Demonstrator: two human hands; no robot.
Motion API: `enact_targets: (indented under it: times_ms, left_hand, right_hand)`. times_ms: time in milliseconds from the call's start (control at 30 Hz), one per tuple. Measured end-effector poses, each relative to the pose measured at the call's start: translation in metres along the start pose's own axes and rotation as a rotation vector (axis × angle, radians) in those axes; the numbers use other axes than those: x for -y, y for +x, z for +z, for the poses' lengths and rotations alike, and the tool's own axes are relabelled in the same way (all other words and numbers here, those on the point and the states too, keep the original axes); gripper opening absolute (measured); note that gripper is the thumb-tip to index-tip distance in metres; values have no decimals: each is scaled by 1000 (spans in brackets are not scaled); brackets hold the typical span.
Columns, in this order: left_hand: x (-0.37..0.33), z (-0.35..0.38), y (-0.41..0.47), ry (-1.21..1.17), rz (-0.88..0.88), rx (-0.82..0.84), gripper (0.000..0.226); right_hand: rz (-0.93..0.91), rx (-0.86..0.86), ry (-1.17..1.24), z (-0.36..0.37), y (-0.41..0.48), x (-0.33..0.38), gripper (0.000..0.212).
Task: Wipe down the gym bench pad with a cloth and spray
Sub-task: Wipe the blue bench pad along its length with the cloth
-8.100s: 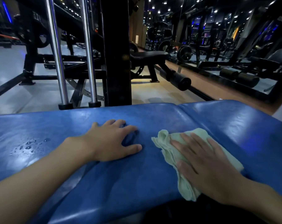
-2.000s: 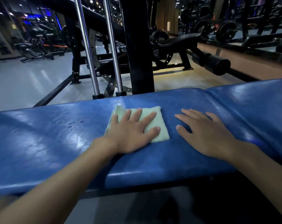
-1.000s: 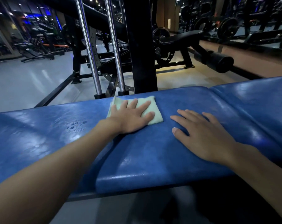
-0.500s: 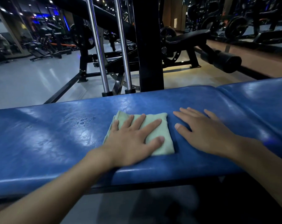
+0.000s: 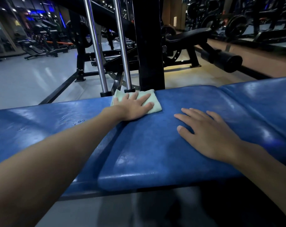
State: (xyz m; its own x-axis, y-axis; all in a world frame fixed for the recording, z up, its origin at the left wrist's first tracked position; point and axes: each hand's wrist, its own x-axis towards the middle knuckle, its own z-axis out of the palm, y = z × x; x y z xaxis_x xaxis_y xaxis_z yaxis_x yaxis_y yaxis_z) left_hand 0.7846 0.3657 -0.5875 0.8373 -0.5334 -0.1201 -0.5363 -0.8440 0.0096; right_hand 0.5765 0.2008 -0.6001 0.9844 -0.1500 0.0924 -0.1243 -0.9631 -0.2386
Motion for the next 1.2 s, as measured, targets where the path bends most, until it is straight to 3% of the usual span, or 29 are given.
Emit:
enact_targets:
  times_ms: [267, 367, 567, 667, 733, 800, 967, 1067, 1133, 1200]
  left_hand:
    - [-20, 23, -156, 50, 134, -15, 68]
    - [-22, 20, -182, 39, 152, 3, 66]
    - [-13, 23, -207, 150, 324, -80, 89]
    - [-4, 21, -207, 49, 379, -185, 73]
    - [-2, 16, -208, -25, 419, -347, 56]
    - [-3, 3, -212, -142, 372, -474, 39]
    - [10, -56, -200, -523, 320, -615, 14]
    - [20, -92, -194, -698, 352, -509, 18]
    - [25, -104, -185, -651, 321, -407, 24]
    - [34, -106, -170, -535, 229, -325, 14]
  right_hand:
    - [7, 12, -8, 1, 0, -1, 56]
    - [17, 29, -11, 0, 1, -1, 57]
    - [22, 37, -6, 1, -1, 0, 56]
    - [20, 25, -3, 1, 0, 0, 56]
    - [19, 24, -7, 1, 0, -1, 55]
    - [15, 19, -12, 2, 1, -2, 55]
    - [14, 23, -20, 2, 2, -3, 56]
    - [12, 28, -22, 3, 4, -4, 56]
    - [12, 33, -18, 2, 4, -4, 56]
    - [13, 28, -17, 2, 4, -3, 56]
